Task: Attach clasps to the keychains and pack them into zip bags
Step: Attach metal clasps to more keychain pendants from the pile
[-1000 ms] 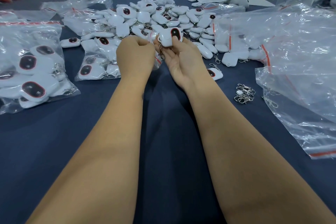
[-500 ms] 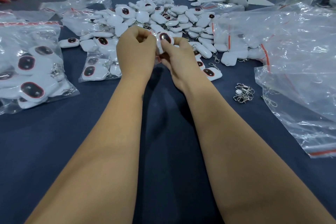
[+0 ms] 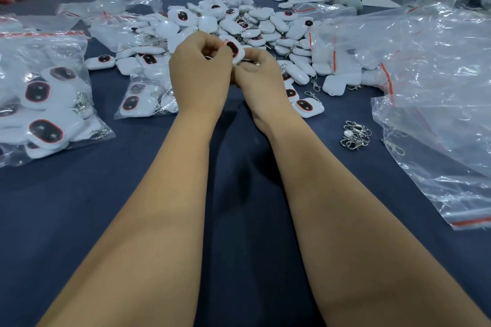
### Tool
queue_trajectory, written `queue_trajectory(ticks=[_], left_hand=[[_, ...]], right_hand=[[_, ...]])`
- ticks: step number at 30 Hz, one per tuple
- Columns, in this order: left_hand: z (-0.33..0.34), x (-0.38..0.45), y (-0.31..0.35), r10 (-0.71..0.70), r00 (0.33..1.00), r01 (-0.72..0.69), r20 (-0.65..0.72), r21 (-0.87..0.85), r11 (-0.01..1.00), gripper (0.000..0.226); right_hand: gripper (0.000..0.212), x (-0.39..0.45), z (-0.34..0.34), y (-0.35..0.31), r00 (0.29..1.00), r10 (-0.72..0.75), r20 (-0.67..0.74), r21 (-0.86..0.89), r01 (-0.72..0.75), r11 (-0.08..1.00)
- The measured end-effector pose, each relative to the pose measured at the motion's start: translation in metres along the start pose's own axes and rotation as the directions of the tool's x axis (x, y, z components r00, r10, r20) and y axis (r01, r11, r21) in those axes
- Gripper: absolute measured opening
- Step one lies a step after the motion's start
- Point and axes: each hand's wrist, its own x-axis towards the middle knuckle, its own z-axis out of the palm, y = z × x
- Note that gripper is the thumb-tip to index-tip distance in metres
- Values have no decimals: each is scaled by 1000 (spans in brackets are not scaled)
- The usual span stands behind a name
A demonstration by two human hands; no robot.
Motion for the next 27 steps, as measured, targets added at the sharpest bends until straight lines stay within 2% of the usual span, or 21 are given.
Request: queue_trajectory(ticks=[2,4,6,8,10,13,14,16,17,18,21,24,27], left_hand=[[1,0,0,2,1000,-2,-3,-4,1000,10],[0,0,0,32,999,-32,-31,-10,999,15],[-1,0,0,66,996,-68,-63,-23,997,15],[-1,0,-1,76,994,-79,-78,-35,996,11],[1,0,-2,88,994,-89,-70,-5,996,9],[2,-1,-5,110,993,-107,-39,76,991,6],[3,-1,-6,111,994,-109,-19,103,989,7],[4,-2,-9,98,994,-104,38,200,974,12],[5,-2,-10,82,994,-99,76,276,956,16],[5,-1,-12,58,991,-98,120,355,930,21],[4,1,-17,8,974,-134,228,545,827,31],[2,2,-21,12,962,-206,274,690,694,33],[-1,2,-22,-26,971,-171,237,770,615,26]], right_hand=[[26,0,-1,-1,999,-23,22,-37,24,999],[17,-1,0,-2,994,-48,96,-167,64,984],[22,-2,3,-3,990,-14,139,-280,52,959],[29,-2,6,-5,991,22,135,-368,29,930],[24,-3,7,-7,993,35,114,-486,26,873],[24,-2,1,-2,996,-29,88,-608,77,790],[25,-3,0,0,992,-70,105,-668,123,734],[18,-2,-3,5,976,-96,194,-833,216,509],[19,1,-3,9,969,-110,222,-875,247,416],[23,3,-4,10,964,-144,223,-890,262,373],[25,7,-9,7,958,-281,53,-889,173,424],[41,7,-16,8,976,-216,-25,-931,56,361],[44,5,-17,9,986,-166,-13,-965,31,262]])
